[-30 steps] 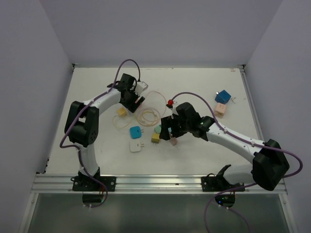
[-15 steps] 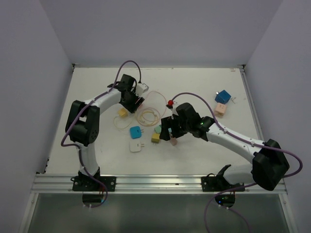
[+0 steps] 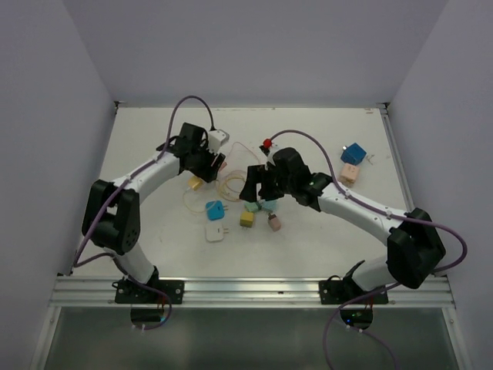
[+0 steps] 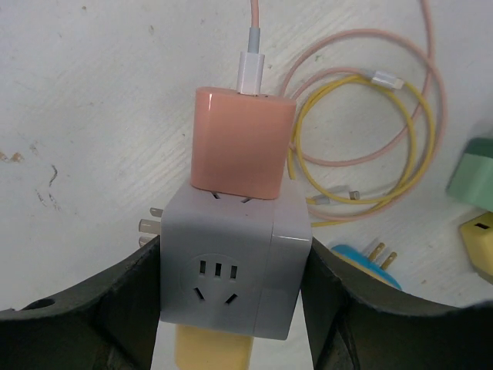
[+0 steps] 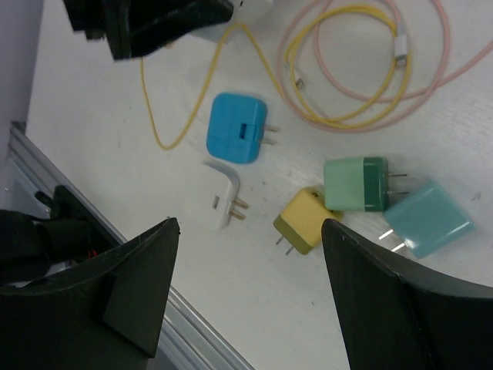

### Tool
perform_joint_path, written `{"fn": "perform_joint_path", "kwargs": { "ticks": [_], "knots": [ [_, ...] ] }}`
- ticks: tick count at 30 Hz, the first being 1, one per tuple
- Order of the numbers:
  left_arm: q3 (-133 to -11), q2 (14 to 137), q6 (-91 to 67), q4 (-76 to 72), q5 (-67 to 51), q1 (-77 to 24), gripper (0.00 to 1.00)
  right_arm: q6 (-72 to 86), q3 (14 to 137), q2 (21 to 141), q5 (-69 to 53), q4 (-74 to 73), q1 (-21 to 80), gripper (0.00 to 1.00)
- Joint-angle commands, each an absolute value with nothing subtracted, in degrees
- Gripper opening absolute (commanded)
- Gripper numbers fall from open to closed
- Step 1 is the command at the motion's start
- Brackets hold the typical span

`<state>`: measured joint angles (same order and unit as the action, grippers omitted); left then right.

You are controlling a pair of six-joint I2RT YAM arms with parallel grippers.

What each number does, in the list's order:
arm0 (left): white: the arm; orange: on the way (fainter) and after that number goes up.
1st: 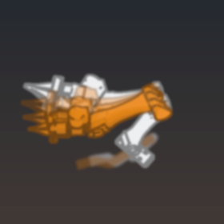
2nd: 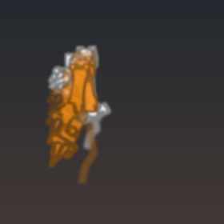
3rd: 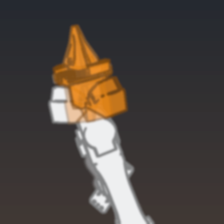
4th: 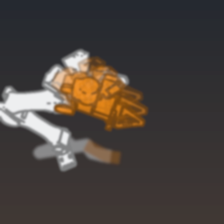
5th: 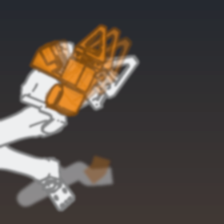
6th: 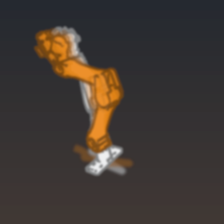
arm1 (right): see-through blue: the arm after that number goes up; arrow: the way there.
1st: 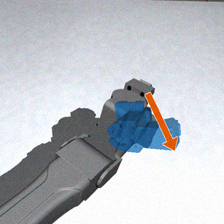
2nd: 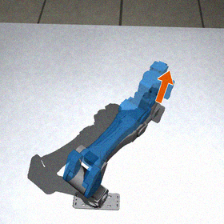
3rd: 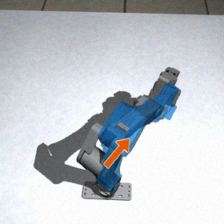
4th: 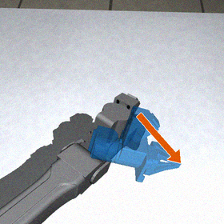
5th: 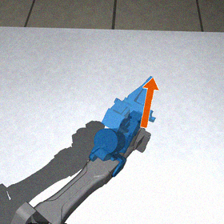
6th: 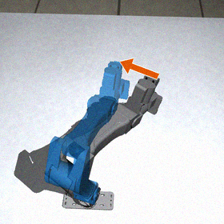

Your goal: Pull the plug off the socket

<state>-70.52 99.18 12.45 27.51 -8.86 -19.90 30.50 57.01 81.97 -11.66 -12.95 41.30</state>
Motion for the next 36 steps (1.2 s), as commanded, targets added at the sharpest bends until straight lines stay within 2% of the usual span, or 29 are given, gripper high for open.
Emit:
{"fn": "perform_joint_path", "kwargs": {
  "ticks": [1,8,17,26,32,36],
  "knots": [
    [-66.81,89.4,7.74,17.5,-12.3,-19.95,0.0,38.56,61.61,84.37,-12.22,-5.37,39.82,0.78],
    [-56.35,76.83,6.68,10.64,-14.15,-20.65,0.0,47.28,65.73,90.34,-13.98,1.32,37.35,0.77],
    [-49.67,72.69,5.27,7.13,-16.17,-22.06,0.0,50.53,72.24,97.9,-14.5,4.48,37.35,0.76],
    [-48.43,71.9,4.4,3.87,-18.02,-22.5,0.0,52.38,74.53,105.02,-14.41,6.68,37.62,0.74],
    [-48.51,72.51,2.99,2.9,-18.63,-22.59,0.0,53.09,74.88,107.22,-17.92,10.19,38.14,0.65],
    [-49.13,73.91,1.5,2.72,-17.76,-22.59,0.0,53.96,73.65,108.1,-20.04,13.87,38.5,0.54]
  ]
}}
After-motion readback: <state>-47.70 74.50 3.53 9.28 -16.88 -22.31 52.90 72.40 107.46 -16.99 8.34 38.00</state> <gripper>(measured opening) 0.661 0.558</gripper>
